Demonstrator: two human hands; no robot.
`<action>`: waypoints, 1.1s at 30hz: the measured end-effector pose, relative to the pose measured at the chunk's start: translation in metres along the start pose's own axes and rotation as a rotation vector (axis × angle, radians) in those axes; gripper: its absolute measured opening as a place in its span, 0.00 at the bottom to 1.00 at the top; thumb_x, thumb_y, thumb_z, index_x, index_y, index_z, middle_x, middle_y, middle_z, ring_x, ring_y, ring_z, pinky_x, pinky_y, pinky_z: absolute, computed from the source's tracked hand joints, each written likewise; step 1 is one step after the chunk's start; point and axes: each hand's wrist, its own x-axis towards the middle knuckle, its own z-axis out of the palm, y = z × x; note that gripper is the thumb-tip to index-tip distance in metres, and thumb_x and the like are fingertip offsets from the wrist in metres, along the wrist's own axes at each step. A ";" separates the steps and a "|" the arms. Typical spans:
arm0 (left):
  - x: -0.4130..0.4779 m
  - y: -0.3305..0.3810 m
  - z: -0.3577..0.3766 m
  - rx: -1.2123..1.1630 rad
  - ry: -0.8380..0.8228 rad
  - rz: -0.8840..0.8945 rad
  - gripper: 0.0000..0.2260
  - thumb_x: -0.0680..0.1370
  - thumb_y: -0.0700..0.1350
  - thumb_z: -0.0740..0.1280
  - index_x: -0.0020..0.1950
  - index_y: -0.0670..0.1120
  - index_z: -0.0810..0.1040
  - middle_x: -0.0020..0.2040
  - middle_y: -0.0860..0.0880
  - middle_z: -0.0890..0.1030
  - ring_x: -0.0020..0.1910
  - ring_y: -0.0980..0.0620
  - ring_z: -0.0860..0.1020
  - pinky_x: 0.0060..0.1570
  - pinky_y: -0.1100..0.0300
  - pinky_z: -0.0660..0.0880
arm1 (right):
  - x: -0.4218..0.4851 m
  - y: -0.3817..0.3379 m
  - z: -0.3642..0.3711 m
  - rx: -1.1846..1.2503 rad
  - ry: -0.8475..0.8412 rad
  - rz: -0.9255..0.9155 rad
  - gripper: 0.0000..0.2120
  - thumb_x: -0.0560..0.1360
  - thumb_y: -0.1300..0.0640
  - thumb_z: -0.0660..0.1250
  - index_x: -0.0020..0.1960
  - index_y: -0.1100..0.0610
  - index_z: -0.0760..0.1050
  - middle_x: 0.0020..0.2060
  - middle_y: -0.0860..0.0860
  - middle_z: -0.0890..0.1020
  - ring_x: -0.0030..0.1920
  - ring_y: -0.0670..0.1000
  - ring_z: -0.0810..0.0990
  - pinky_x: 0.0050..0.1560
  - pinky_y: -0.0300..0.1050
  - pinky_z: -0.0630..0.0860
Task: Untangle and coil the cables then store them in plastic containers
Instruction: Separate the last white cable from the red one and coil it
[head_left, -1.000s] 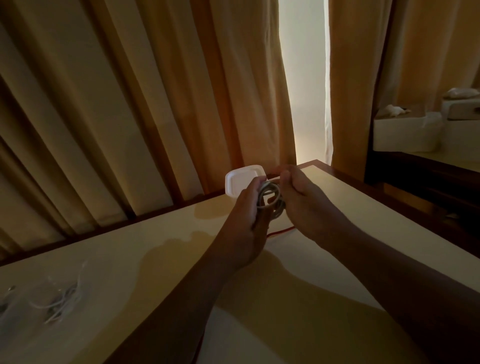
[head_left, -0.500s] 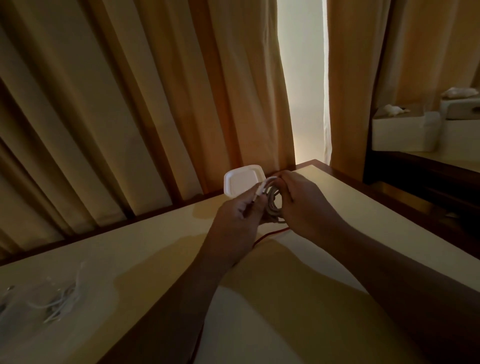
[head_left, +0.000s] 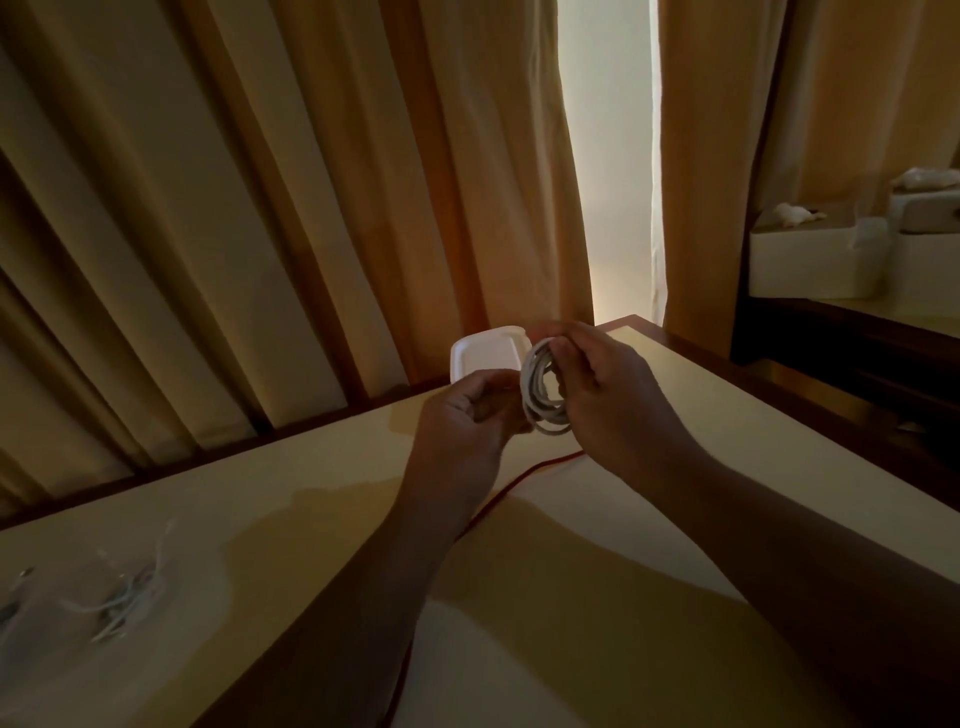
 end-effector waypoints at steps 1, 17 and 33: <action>0.000 0.000 0.003 -0.015 -0.022 -0.014 0.08 0.80 0.40 0.70 0.57 0.48 0.85 0.53 0.50 0.87 0.56 0.49 0.84 0.57 0.51 0.82 | 0.000 0.001 0.000 0.012 0.020 0.003 0.10 0.85 0.51 0.54 0.60 0.47 0.73 0.50 0.45 0.79 0.45 0.40 0.80 0.42 0.25 0.77; 0.000 0.012 0.003 -0.364 -0.232 -0.169 0.24 0.74 0.50 0.73 0.66 0.40 0.78 0.56 0.38 0.84 0.53 0.45 0.83 0.57 0.52 0.81 | -0.001 0.007 0.002 -0.014 0.079 -0.079 0.12 0.84 0.57 0.59 0.63 0.57 0.76 0.52 0.45 0.79 0.50 0.42 0.80 0.44 0.26 0.77; 0.008 0.010 0.000 -0.339 -0.119 -0.337 0.12 0.74 0.47 0.74 0.54 0.42 0.85 0.51 0.45 0.85 0.50 0.51 0.81 0.47 0.57 0.79 | 0.000 0.010 0.002 -0.091 0.020 0.070 0.13 0.85 0.55 0.57 0.62 0.56 0.77 0.48 0.45 0.78 0.43 0.42 0.78 0.40 0.25 0.72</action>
